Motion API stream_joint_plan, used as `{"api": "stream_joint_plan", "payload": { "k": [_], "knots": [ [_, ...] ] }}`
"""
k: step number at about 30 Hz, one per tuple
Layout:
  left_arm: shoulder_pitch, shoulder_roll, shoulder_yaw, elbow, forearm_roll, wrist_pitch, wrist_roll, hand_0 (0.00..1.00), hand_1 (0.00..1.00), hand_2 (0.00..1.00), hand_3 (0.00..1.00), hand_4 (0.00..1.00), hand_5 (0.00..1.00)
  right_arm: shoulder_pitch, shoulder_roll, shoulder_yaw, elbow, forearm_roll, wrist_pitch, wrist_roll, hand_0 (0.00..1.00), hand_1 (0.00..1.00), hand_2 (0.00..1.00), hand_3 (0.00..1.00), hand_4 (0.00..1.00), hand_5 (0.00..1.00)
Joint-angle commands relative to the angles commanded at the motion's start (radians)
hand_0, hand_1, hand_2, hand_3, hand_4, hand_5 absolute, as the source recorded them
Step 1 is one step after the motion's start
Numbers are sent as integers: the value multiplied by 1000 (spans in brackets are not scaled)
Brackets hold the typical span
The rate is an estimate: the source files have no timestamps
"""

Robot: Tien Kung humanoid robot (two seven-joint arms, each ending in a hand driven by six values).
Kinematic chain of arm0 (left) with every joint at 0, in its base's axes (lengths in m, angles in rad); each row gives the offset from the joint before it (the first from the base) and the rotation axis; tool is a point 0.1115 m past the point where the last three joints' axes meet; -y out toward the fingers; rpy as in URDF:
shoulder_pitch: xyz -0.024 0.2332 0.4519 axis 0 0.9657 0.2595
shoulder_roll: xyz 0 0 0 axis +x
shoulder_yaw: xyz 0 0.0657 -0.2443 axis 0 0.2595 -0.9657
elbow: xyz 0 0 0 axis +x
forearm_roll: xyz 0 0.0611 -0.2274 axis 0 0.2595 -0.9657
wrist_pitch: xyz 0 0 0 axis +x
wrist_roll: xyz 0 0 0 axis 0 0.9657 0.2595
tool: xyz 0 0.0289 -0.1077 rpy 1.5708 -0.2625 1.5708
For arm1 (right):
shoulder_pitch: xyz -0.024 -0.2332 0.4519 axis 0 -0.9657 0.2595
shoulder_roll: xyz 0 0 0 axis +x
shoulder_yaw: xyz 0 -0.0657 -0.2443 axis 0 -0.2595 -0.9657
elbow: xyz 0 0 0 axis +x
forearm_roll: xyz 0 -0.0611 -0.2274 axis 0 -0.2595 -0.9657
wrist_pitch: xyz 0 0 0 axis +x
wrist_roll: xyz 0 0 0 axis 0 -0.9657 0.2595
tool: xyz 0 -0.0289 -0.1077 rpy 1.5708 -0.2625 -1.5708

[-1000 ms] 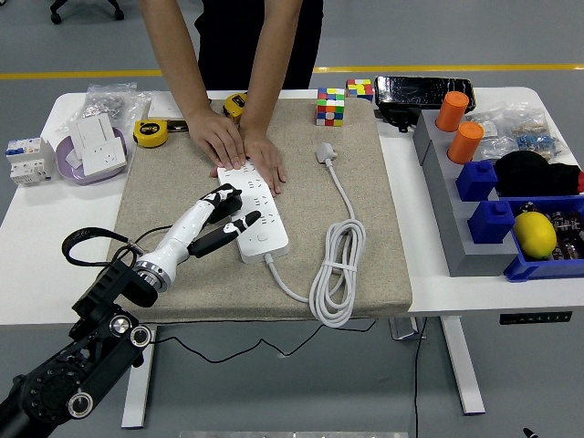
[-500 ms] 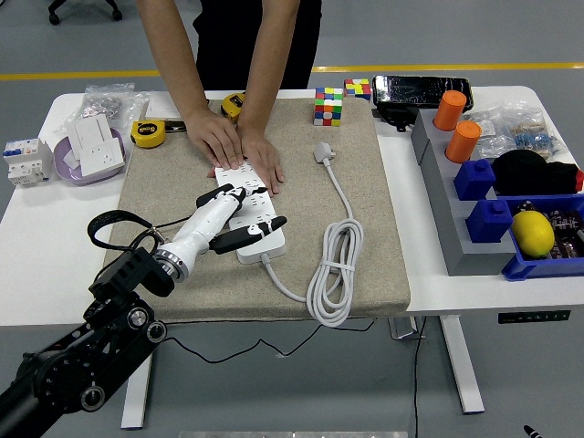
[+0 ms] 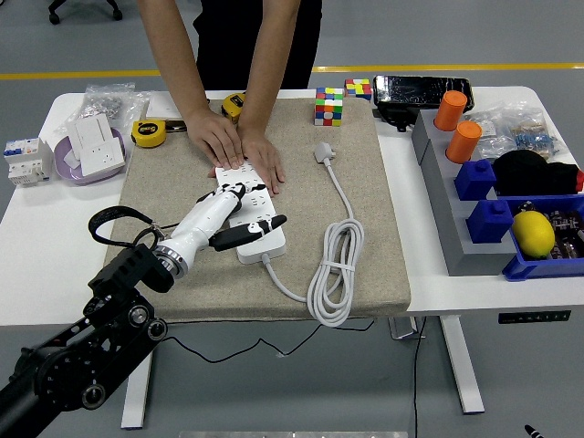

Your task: Pick up the plug,place it near the board,insert it into the board,press the button

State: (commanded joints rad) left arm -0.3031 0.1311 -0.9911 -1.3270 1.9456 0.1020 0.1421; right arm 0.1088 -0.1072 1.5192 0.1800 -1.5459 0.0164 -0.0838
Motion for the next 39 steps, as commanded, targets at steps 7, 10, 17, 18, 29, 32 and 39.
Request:
{"api": "stream_joint_plan", "payload": {
  "k": [7,10,17,18,29,32,39],
  "knots": [
    [12,7,-58,-21,128,9,34,998,998,945,906,998,998,-1,0,1,0,-1,0,-1,846,755,743,774,998,916],
    [26,19,-79,-6,166,-11,57,998,998,945,906,998,998,-2,1,2,0,-2,0,0,846,755,743,774,998,916],
    [39,47,-54,4,142,-20,61,998,998,941,885,998,998,-5,1,4,0,-5,0,-1,846,755,741,775,998,915],
    [37,48,-48,7,142,-21,62,998,998,941,883,998,998,-4,1,3,0,-4,0,0,846,755,742,774,998,916],
    [21,45,-7,36,136,-29,61,998,998,940,881,998,998,-5,-1,4,0,-6,1,-2,846,755,742,775,998,915],
    [14,43,4,43,134,-30,62,998,998,940,882,998,998,-3,-2,2,0,-3,0,-1,846,755,741,774,998,916],
    [-1,39,23,47,135,-32,62,998,998,940,881,998,998,0,-2,1,0,-2,0,0,846,755,741,774,998,915]
  ]
}}
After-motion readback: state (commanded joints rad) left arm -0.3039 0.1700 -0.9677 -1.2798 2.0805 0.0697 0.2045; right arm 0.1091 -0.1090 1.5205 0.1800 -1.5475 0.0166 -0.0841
